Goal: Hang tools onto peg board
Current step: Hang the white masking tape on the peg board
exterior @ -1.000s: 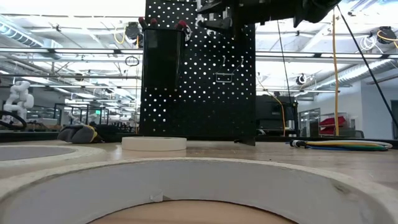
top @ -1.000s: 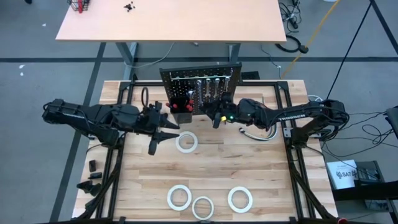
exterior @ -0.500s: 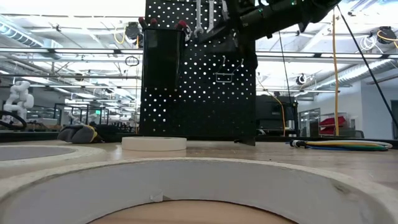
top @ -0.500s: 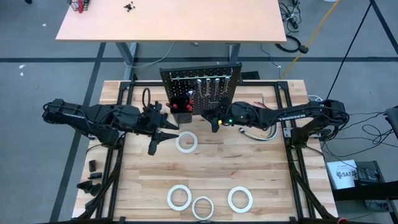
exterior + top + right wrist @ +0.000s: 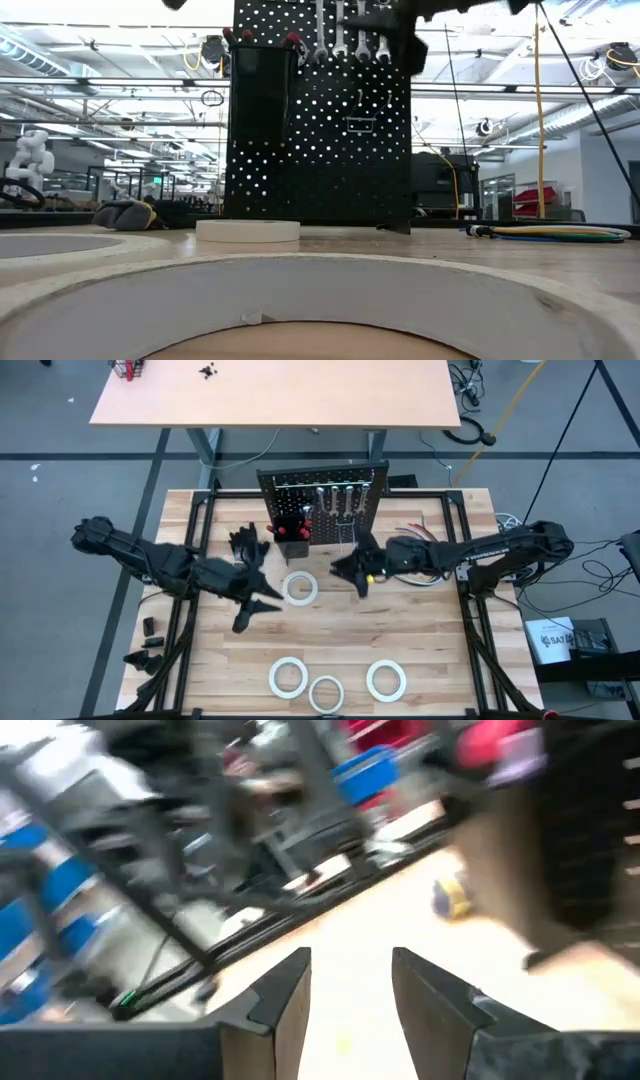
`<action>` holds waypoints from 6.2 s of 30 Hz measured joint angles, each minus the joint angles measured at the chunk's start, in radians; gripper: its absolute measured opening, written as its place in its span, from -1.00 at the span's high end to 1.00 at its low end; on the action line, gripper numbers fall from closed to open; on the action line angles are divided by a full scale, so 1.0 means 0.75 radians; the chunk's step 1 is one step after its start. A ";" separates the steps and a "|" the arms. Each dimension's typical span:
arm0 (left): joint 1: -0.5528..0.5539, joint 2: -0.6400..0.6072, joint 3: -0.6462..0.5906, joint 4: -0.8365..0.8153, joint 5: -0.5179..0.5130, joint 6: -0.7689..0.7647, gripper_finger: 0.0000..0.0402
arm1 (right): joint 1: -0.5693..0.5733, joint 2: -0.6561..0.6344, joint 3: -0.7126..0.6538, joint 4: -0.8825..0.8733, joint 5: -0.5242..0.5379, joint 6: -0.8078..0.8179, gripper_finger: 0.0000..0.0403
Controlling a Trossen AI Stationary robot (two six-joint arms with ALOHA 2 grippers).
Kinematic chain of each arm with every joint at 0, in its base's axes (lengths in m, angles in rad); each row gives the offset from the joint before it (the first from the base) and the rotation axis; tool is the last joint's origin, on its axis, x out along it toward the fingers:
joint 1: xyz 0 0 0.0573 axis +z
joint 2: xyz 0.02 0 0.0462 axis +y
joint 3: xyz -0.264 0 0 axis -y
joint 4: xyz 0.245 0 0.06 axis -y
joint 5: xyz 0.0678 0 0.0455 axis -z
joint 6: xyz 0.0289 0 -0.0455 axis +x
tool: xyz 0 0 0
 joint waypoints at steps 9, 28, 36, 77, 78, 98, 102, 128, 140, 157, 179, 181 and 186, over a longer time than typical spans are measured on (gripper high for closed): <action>-0.103 0.034 -0.317 0.330 -0.050 -0.026 0.33 | 0.270 -0.013 0.000 -0.192 -0.007 -0.018 0.32; 0.009 0.580 -0.375 0.441 -0.136 0.294 0.33 | 0.484 0.112 0.000 -0.360 0.001 0.240 0.32; 0.065 0.581 -0.374 0.456 -0.042 0.290 0.33 | 0.578 0.112 -0.001 -0.413 0.005 0.209 0.32; 0.280 0.839 -0.367 0.504 -0.031 0.469 0.33 | 0.517 0.105 -0.001 -0.442 0.053 0.080 0.32; 0.286 0.852 -0.367 0.506 0.006 0.468 0.33 | 0.516 0.105 -0.001 -0.442 0.092 0.094 0.32; 0.098 0.781 -0.343 0.665 0.264 0.248 0.65 | 0.552 0.105 -0.068 -0.672 0.360 0.351 0.32; 0.072 0.675 -0.322 0.675 0.159 0.293 0.65 | 0.552 0.105 -0.120 -0.674 0.349 0.429 0.32; -0.217 0.572 0.011 0.648 -0.974 1.313 0.66 | 0.546 0.029 -0.413 0.746 0.598 0.496 0.38; -0.231 0.572 0.012 0.586 -1.015 1.241 0.66 | 0.482 0.030 -0.164 0.484 0.758 0.361 -0.09; -0.225 0.572 0.012 0.549 -1.015 1.225 0.66 | 0.385 0.147 0.186 -0.042 0.718 0.287 -0.03; -0.225 0.571 0.011 0.542 -0.997 0.957 0.42 | 0.382 0.195 0.187 0.003 0.687 0.179 0.67; -0.225 0.571 0.011 0.539 -0.996 0.931 0.41 | 0.382 0.191 0.188 -0.019 0.691 0.172 0.67; -0.234 0.568 0.011 0.453 -1.023 0.811 0.41 | 0.383 0.117 0.188 -0.253 0.742 0.176 0.67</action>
